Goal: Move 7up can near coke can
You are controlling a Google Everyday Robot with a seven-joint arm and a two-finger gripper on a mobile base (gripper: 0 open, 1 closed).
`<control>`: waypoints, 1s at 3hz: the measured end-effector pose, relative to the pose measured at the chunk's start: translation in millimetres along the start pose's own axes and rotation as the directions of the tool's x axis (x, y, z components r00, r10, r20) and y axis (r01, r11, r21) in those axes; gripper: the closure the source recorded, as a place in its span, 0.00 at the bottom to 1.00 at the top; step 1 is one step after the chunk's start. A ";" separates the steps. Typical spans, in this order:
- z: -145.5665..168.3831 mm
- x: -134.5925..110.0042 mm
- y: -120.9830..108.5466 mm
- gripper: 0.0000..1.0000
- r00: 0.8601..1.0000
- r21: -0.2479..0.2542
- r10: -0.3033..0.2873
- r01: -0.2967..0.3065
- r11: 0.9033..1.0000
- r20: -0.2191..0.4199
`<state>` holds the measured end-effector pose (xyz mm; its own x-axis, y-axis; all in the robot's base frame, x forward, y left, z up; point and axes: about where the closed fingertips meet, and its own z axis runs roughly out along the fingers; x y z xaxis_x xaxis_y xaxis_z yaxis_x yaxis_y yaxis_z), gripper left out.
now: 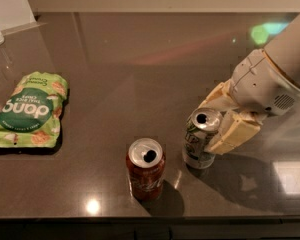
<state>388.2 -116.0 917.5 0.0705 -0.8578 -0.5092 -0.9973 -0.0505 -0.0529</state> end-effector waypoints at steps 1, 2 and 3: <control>11.1 -4.3 9.6 0.82 1.000 -0.025 -0.017 0.017 1.000 0.010; 19.7 -6.3 14.4 0.59 1.000 -0.042 -0.021 0.022 0.999 0.019; 24.8 -8.7 17.4 0.35 0.999 -0.059 -0.020 0.022 0.998 0.029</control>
Offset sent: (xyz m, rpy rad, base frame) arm -0.0198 0.0187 -0.0242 0.0269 0.0533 0.0552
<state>370.7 -96.8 899.8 0.0910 -0.8416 -0.5324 -0.9950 -0.0990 -0.0135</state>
